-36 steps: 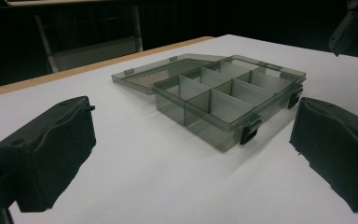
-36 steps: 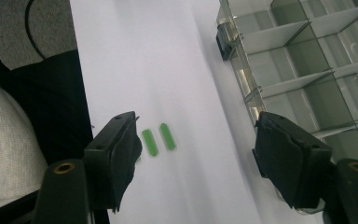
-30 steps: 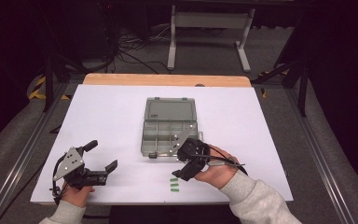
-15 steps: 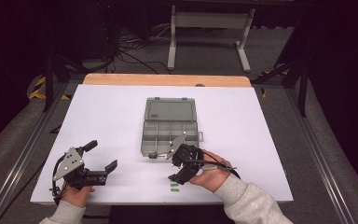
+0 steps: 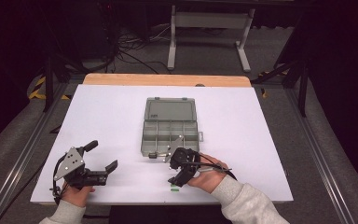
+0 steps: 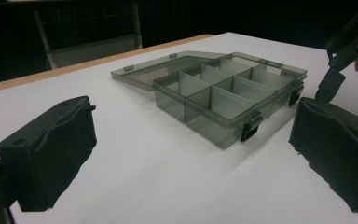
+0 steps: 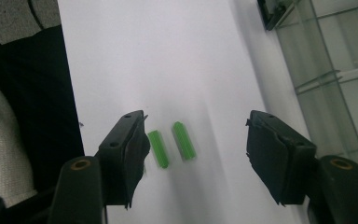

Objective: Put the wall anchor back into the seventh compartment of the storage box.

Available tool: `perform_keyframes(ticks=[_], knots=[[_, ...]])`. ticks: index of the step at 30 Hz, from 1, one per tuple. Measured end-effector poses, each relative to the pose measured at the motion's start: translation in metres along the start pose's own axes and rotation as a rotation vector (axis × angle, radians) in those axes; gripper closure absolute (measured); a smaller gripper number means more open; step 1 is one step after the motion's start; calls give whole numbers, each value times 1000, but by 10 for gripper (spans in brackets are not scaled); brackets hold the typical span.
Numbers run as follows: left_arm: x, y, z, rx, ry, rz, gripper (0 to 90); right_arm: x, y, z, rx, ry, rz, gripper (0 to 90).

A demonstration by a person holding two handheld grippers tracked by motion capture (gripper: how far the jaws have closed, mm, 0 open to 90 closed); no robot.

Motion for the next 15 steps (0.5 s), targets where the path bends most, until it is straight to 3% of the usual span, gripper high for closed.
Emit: perform_keyframes(ticks=[15], knots=[[0, -1, -2, 3, 0, 6, 8, 1, -2, -16, -41, 16, 2, 478]])
Point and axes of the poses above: each handheld gripper's, and its own axes: z roughly backward along the jaws, y roughly out of its top, x roughly to its right, the point moved 7 cm from there along -z, roughly forward along the jaws, and after that the axes turned 5 degrees about z, right-handed, at the moved point
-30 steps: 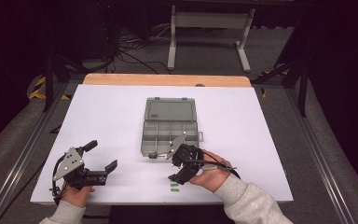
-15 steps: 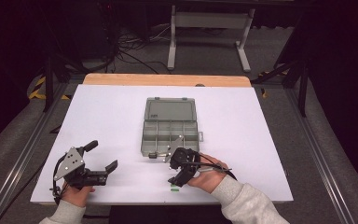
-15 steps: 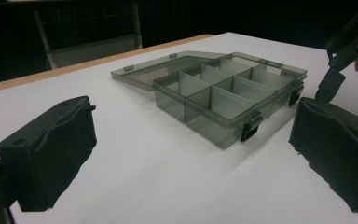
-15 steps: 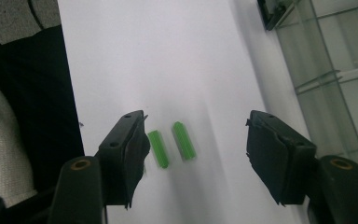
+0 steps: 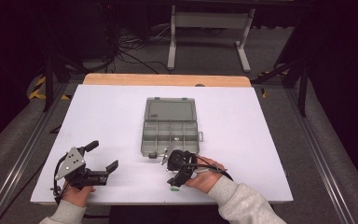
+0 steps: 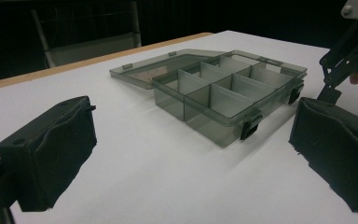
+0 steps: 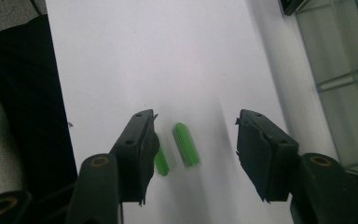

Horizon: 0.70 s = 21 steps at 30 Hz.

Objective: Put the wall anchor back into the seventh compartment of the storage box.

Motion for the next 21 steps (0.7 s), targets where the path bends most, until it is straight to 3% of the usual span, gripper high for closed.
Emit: perform_keyframes(ticks=[8, 19, 21], knots=[[0, 0, -1, 2, 0, -1, 8, 1, -3, -5, -29, -3, -5, 598], [-1, -1, -1, -1, 2, -1, 8, -2, -3, -7, -50, -8, 47, 834], [-1, -1, 0, -6, 1, -2, 8, -2, -3, -7, -53, -13, 52, 836]])
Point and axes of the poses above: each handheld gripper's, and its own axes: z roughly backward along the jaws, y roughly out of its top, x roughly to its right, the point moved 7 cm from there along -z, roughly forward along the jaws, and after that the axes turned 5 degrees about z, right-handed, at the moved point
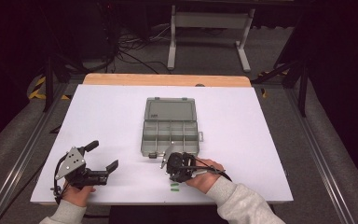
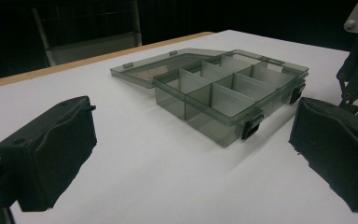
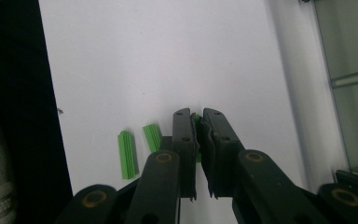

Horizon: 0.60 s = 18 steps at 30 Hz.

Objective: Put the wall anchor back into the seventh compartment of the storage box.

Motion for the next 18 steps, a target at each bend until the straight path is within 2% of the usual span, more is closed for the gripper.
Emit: perform_keyframes(ticks=[3, 4, 7, 12, 18], knots=[[0, 0, 0, 2, -1, 1, 8, -1, 0, 2, -5, -3, 9, 836], [0, 0, 0, 1, 0, 1, 8, -2, 2, 4, 3, -1, -2, 836], [0, -1, -1, 1, 1, 5, 8, 0, 5, 13, 23, -5, 16, 836], [0, 0, -1, 1, 0, 3, 8, 1, 10, 26, 39, -9, 15, 836], [0, -1, 0, -1, 1, 6, 8, 9, 14, 43, 70, -26, 12, 835]])
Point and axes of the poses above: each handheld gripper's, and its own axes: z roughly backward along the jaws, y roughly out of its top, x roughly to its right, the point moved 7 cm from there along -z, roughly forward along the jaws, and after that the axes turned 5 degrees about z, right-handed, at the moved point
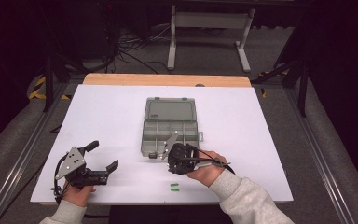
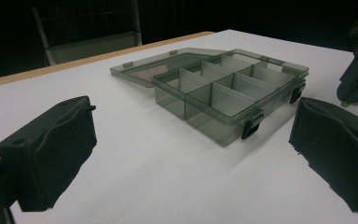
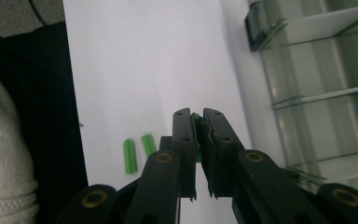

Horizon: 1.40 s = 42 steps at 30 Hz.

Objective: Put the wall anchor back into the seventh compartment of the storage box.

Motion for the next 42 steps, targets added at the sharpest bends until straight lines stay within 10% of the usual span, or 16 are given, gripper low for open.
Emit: perform_keyframes(ticks=[42], knots=[[-1, 0, 0, 2, 1, 0, 8, 85, 11, 35, 107, -141, -144, 836]])
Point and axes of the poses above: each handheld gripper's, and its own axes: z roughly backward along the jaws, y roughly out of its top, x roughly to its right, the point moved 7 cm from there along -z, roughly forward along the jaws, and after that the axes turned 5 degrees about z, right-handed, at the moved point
